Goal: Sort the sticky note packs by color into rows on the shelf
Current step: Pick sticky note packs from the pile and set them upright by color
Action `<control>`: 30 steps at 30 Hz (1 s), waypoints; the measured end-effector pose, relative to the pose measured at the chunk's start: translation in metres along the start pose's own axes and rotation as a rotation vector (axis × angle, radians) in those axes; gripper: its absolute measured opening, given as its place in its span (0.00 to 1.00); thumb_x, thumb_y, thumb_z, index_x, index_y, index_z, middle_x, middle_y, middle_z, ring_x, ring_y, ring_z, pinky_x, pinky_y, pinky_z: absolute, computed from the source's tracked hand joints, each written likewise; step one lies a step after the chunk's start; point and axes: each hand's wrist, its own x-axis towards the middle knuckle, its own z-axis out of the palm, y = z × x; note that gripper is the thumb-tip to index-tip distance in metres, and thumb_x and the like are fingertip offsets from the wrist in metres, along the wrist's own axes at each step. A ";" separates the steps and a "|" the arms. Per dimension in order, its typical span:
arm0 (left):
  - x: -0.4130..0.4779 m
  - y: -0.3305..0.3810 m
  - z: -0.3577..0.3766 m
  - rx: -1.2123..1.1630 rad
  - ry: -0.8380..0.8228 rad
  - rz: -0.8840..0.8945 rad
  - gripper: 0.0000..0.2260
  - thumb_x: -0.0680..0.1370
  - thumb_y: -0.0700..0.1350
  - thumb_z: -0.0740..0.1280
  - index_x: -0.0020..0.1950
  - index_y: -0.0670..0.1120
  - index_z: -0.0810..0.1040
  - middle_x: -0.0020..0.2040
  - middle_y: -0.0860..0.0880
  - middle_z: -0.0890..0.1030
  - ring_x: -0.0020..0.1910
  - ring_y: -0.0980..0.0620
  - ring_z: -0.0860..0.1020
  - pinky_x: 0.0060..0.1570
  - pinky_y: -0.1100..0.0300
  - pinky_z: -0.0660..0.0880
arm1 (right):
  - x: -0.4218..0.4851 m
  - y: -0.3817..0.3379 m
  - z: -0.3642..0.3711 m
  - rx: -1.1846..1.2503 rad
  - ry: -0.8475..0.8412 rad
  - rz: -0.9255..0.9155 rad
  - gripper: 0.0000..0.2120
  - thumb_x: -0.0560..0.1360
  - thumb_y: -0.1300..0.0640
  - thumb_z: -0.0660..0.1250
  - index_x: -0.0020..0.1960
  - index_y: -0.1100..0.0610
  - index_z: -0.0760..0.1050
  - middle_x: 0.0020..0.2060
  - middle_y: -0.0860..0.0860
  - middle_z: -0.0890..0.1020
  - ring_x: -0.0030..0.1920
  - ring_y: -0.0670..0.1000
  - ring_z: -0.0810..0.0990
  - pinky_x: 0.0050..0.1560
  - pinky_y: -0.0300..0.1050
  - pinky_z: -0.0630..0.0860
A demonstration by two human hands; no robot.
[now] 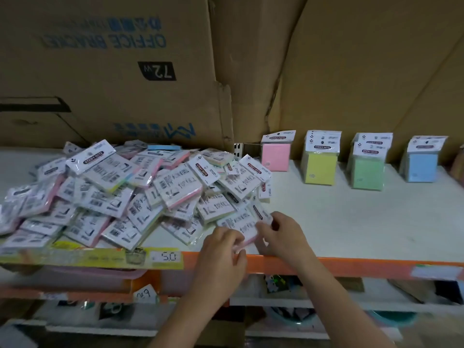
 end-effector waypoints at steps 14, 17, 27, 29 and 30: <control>0.110 0.017 -0.006 0.456 0.027 0.250 0.18 0.79 0.52 0.65 0.67 0.48 0.71 0.63 0.48 0.72 0.62 0.48 0.69 0.52 0.56 0.71 | 0.015 0.021 -0.040 0.520 0.186 0.201 0.12 0.76 0.64 0.61 0.41 0.59 0.82 0.39 0.52 0.87 0.39 0.47 0.86 0.37 0.44 0.82; 0.136 0.014 -0.001 0.756 -0.084 0.191 0.23 0.77 0.51 0.69 0.69 0.47 0.68 0.65 0.45 0.71 0.63 0.44 0.69 0.55 0.50 0.72 | 0.018 0.029 -0.045 0.549 0.207 0.226 0.13 0.78 0.63 0.58 0.44 0.62 0.82 0.40 0.54 0.87 0.40 0.50 0.86 0.37 0.45 0.82; 0.104 0.041 0.002 0.562 0.028 0.337 0.08 0.76 0.39 0.69 0.55 0.41 0.77 0.46 0.44 0.81 0.44 0.47 0.79 0.37 0.57 0.75 | 0.018 0.026 -0.034 0.890 0.064 0.167 0.15 0.80 0.64 0.55 0.48 0.69 0.79 0.42 0.60 0.86 0.38 0.50 0.86 0.31 0.39 0.78; 0.089 0.048 0.017 0.477 -0.016 0.380 0.08 0.80 0.40 0.63 0.58 0.41 0.76 0.50 0.44 0.80 0.49 0.45 0.78 0.42 0.54 0.76 | 0.019 0.019 -0.030 1.139 -0.016 0.205 0.16 0.82 0.57 0.57 0.51 0.67 0.79 0.41 0.62 0.86 0.38 0.55 0.87 0.33 0.45 0.81; 0.085 0.050 0.023 0.444 -0.026 0.386 0.08 0.81 0.41 0.62 0.58 0.41 0.76 0.51 0.44 0.79 0.51 0.45 0.78 0.44 0.53 0.76 | 0.020 0.018 -0.030 1.206 -0.044 0.227 0.19 0.83 0.52 0.57 0.52 0.65 0.80 0.42 0.62 0.86 0.39 0.56 0.86 0.35 0.49 0.82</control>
